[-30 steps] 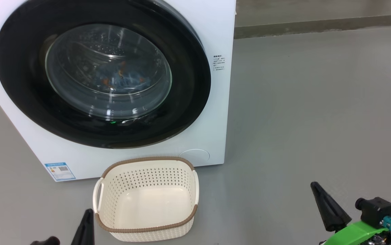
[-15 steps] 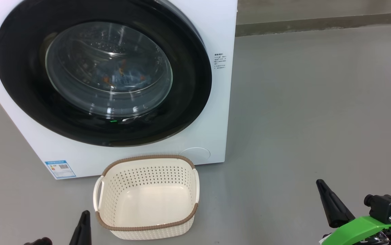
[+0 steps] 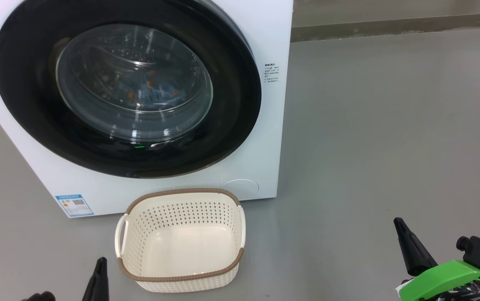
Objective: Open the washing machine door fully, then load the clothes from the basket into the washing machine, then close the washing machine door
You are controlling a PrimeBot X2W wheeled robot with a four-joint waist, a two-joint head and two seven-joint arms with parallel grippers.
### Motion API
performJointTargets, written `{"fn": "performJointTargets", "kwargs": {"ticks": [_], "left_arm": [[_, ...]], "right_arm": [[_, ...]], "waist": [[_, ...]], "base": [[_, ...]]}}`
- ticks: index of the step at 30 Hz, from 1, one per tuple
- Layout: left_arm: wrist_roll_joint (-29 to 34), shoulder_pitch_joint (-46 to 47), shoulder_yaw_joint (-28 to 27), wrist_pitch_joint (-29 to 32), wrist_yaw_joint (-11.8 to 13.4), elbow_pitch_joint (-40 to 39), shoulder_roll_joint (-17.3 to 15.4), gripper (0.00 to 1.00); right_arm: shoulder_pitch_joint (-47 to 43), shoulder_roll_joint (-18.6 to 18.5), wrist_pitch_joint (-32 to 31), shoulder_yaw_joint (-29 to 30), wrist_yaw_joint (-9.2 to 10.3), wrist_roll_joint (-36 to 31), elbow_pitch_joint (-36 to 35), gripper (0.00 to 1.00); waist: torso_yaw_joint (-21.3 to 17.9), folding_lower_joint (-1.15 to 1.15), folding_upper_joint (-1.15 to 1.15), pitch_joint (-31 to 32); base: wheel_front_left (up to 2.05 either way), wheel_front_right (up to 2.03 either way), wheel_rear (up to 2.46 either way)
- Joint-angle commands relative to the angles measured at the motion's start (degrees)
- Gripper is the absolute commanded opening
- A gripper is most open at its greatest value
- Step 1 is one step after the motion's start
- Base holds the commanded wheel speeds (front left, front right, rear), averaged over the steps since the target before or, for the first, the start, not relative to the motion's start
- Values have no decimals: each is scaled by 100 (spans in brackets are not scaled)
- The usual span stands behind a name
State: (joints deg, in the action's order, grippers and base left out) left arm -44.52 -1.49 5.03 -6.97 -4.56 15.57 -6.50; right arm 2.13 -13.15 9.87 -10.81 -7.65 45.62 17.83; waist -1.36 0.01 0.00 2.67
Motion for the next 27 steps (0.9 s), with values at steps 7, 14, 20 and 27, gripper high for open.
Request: {"fn": "performJointTargets", "kwargs": {"ticks": [7, 14, 20, 27], "left_arm": [[-417, 285, -186, 118, -48, -125, -23, 0], [-763, 324, -264, 216, -67, -127, 7, 0], [-1061, 357, -331, 301, -84, -128, 34, 0], [-1458, 401, -420, 414, -106, -131, 69, 0]], "right_arm": [[249, 12, -138, 177, 5, 408, -175, 0], [261, 90, -255, 298, 6, 749, -192, 0], [271, 158, -356, 403, 7, 1042, -206, 0], [285, 249, -492, 543, 8, 1433, -225, 0]], "waist": [[10, 0, 0, -21], [20, 0, 0, -42], [29, 0, 0, -60], [40, 0, 0, -84]], "base": [[0, 0, 0], [0, 0, 0], [0, 0, 0], [0, 0, 0]]}}
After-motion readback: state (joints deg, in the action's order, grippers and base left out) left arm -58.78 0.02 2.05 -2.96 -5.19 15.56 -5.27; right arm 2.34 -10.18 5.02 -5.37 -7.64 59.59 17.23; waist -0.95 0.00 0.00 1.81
